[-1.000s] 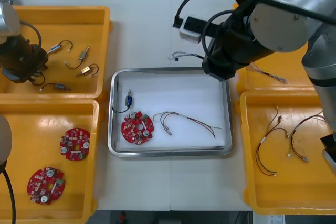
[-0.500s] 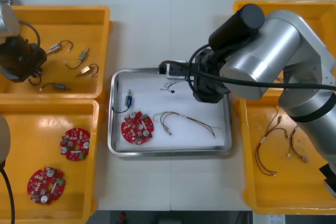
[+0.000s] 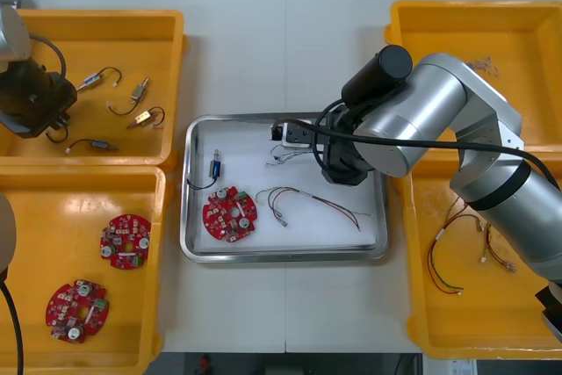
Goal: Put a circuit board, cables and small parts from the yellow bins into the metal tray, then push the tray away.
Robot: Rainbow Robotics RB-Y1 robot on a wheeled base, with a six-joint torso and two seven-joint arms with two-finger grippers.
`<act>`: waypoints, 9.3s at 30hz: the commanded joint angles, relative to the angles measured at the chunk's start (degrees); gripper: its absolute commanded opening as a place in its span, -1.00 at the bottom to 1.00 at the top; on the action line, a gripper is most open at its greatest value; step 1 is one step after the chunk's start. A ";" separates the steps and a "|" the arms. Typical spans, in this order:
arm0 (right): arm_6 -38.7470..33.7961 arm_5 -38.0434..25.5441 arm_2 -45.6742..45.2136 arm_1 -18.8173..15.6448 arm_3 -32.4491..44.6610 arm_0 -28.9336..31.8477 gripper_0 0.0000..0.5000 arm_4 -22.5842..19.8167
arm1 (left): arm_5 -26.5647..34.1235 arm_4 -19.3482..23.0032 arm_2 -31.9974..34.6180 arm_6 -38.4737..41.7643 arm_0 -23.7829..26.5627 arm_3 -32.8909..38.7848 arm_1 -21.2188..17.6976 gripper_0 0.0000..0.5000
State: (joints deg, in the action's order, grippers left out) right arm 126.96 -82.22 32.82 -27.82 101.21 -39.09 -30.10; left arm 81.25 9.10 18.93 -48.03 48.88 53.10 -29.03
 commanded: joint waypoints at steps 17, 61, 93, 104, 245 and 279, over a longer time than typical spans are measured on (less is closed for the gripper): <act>1.01 0.31 -0.04 0.58 0.48 0.42 1.00 0.83 | 21.67 5.41 -4.52 -0.57 1.48 22.93 -3.31 -0.99; -17.01 -27.78 -46.53 -0.57 28.34 9.56 1.00 2.94 | 28.75 26.50 -33.79 -2.07 1.65 49.64 -1.29 -0.99; -41.71 -27.78 -58.13 -6.10 28.43 29.07 1.00 -5.76 | 12.26 21.23 -54.00 -0.49 2.09 36.64 7.94 -0.99; -44.34 -27.78 -58.66 -4.08 28.34 30.30 1.00 -5.59 | 9.63 21.23 -56.46 -0.75 2.01 33.38 8.03 -0.98; -25.10 -8.92 30.02 5.41 14.02 -3.01 1.00 5.49 | 28.75 42.14 1.37 -22.37 -43.43 77.51 -19.22 1.00; -26.24 -9.89 33.01 6.20 9.97 -3.10 1.00 10.94 | 28.75 42.14 1.37 -22.37 -43.43 77.51 -19.22 1.00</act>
State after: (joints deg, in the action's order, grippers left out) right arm 100.72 -91.86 64.63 -23.11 110.84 -40.54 -19.61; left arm 109.65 50.78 18.76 -67.81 6.36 128.99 -46.03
